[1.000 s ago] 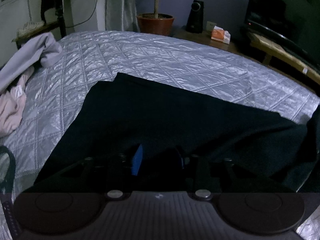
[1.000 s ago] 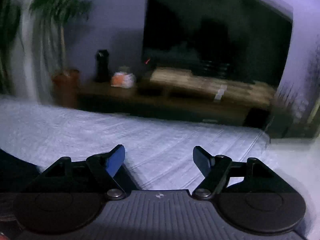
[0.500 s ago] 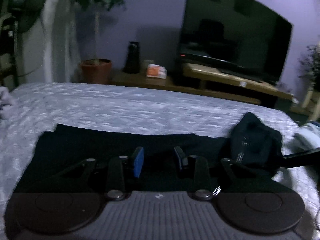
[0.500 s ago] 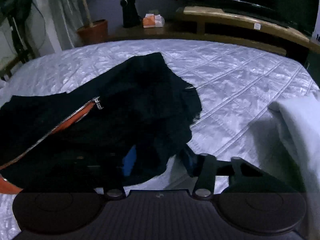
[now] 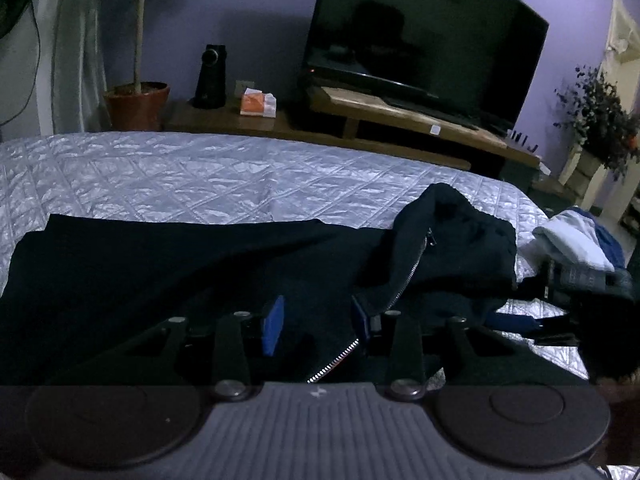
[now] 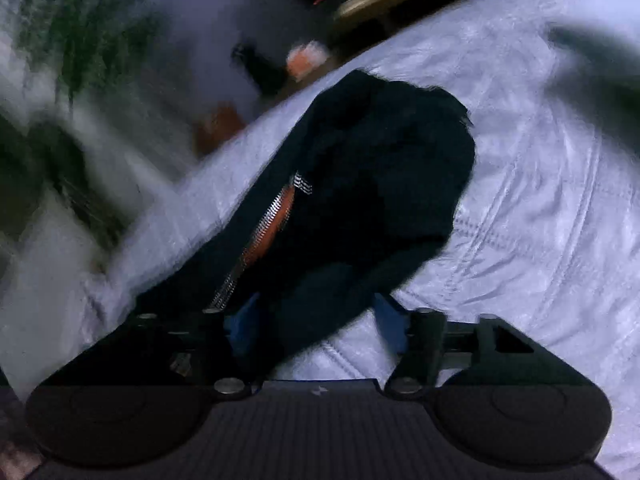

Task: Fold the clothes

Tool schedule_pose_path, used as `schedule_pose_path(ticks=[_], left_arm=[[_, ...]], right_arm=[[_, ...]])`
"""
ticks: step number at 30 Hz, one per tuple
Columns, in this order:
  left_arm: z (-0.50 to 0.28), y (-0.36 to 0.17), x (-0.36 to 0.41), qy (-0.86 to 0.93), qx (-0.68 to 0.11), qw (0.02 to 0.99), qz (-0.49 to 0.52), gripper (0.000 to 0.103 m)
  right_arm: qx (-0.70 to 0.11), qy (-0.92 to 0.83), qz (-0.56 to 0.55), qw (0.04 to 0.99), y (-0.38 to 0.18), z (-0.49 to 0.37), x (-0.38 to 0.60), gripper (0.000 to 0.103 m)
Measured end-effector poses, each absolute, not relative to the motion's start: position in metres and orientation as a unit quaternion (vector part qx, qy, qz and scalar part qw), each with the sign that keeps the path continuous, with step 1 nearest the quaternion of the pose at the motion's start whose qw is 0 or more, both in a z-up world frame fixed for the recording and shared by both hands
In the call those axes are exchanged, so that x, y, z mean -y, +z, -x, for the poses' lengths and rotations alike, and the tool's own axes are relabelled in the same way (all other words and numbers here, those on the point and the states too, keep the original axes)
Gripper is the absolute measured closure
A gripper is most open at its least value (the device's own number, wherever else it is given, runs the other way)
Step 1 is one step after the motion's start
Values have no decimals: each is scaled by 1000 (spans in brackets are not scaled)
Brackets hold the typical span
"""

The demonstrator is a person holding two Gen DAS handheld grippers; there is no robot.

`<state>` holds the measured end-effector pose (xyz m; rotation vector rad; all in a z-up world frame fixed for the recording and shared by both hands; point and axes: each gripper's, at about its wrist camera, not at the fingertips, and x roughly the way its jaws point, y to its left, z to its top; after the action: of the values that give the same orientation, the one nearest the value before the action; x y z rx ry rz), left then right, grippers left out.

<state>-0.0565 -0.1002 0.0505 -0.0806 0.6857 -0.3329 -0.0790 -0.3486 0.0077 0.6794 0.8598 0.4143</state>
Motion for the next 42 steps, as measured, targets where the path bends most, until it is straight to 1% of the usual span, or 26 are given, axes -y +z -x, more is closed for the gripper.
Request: schedule_pose_path(ticks=[1,2,4,5,6,8,12,13,14,16,18,19,20,21,22,23,24,27,29,33,34,35,36,37,39,42], left_arm=[[58,50,102,-165,-333,928,34,69],[59,49,105,-169,-331,928,29,69],[61,49,110,-175,-329,928,23,68],[61,48,111,-178,-330,927,24,68],[60,48,113,-181,-332,926,23,68],[60,47,115,-187,-337,923,22,68],[62,47,121,-212,-348,913,24,67],[63,47,123,-218,-349,911,23,66],[64,47,126,-223,-350,910,20,65],[65,46,132,-235,-354,905,12,62],[64,42,139,-249,-367,896,3,60],[62,39,143,-254,-374,892,-2,60],[59,37,148,-256,-376,890,-11,60],[57,35,153,-259,-379,888,-20,60],[55,32,158,-261,-381,887,-28,60],[52,30,163,-263,-383,885,-37,61],[50,30,167,-267,-377,886,-47,61],[47,28,175,-274,-375,884,-58,61],[47,25,178,-278,-378,881,-61,60],[46,20,186,-285,-386,875,-65,60],[46,19,188,-286,-387,874,-66,60],[45,18,190,-288,-389,872,-68,59],[45,17,192,-290,-391,871,-69,56],[45,16,194,-292,-393,869,-70,56],[44,13,197,-295,-396,867,-72,53],[47,13,197,-298,-398,865,-71,52]], right_arm=[[-398,194,-338,831,5,76,349,21],[-390,193,-352,829,2,73,349,22],[-392,183,-323,842,2,68,342,38],[-396,179,-307,847,2,65,338,81],[-413,180,-301,840,-2,62,334,94],[-417,189,-275,845,1,77,324,97],[-450,224,-262,824,2,104,314,98],[-461,244,-243,818,3,113,308,99],[-465,256,-216,819,6,119,301,96],[-456,259,-179,833,18,136,299,92],[-416,265,-216,843,32,147,318,90],[-399,257,-211,855,39,149,325,89],[-389,235,-178,873,46,146,331,82],[-378,213,-145,889,53,143,336,60],[-370,194,-109,902,57,135,340,42],[-361,176,-75,913,61,127,345,13],[-353,173,-60,918,64,117,352,15],[-339,161,-21,927,70,87,368,17],[-346,157,-6,925,68,69,372,24],[-372,164,7,914,57,40,373,31],[-382,169,6,909,53,39,366,43],[-396,176,6,901,49,37,361,64],[-407,176,17,896,46,33,356,64],[-409,181,27,894,46,29,354,66],[-404,191,42,894,47,24,345,67],[-359,185,56,913,62,11,341,67]])
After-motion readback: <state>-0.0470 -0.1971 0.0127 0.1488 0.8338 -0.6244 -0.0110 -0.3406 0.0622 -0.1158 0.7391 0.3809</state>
